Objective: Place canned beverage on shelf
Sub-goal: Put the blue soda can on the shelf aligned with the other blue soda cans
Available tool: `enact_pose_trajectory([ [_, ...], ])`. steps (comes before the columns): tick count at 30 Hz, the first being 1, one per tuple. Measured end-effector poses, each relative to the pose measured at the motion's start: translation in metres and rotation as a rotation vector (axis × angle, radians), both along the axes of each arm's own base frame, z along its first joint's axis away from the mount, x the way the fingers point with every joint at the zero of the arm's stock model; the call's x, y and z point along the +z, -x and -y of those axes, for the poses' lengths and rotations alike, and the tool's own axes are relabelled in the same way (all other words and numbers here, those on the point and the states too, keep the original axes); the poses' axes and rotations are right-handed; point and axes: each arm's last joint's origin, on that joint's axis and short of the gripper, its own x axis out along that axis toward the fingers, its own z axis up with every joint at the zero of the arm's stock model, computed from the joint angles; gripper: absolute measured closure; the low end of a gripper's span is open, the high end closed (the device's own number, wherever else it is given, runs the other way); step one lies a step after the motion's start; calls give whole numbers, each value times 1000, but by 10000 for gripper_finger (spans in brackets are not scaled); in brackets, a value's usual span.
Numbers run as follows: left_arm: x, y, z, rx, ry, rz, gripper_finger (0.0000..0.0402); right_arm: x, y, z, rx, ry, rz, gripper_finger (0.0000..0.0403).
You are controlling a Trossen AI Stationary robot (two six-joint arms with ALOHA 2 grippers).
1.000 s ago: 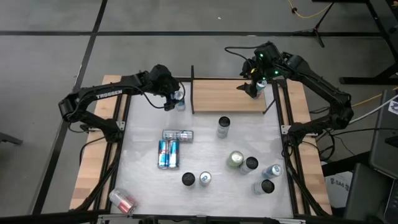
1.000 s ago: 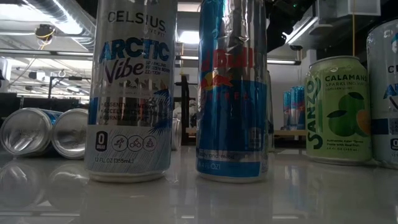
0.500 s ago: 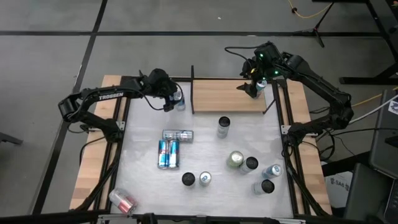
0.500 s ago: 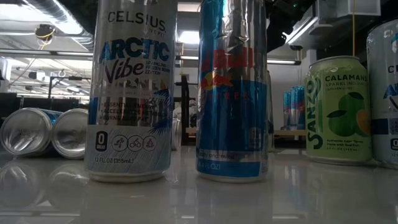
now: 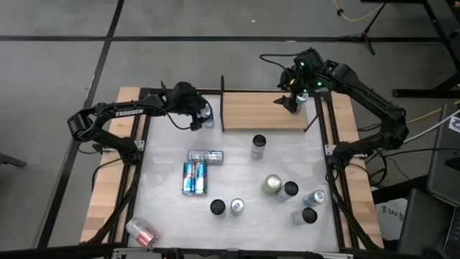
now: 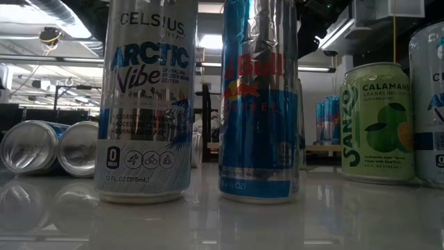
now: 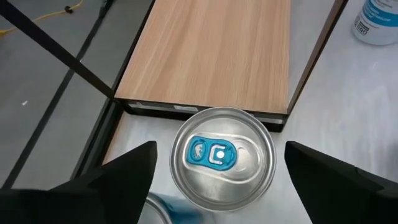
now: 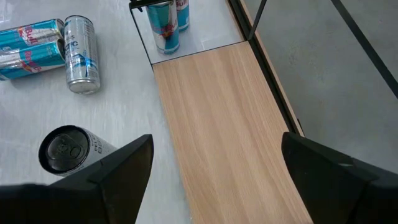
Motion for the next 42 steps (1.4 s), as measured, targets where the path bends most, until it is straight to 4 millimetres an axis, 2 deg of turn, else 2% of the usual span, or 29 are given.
enact_pose_trajectory([
  [23, -1, -8, 14, -66, -56, -44, 60, 0, 0, 0, 0, 0, 0, 58],
  [36, -3, -11, 22, -97, -43, -66, 125, 0, 0, 0, 0, 0, 0, 58],
  [42, -2, -13, 26, -111, -46, -63, 169, 0, 0, 0, 0, 0, 0, 58],
])
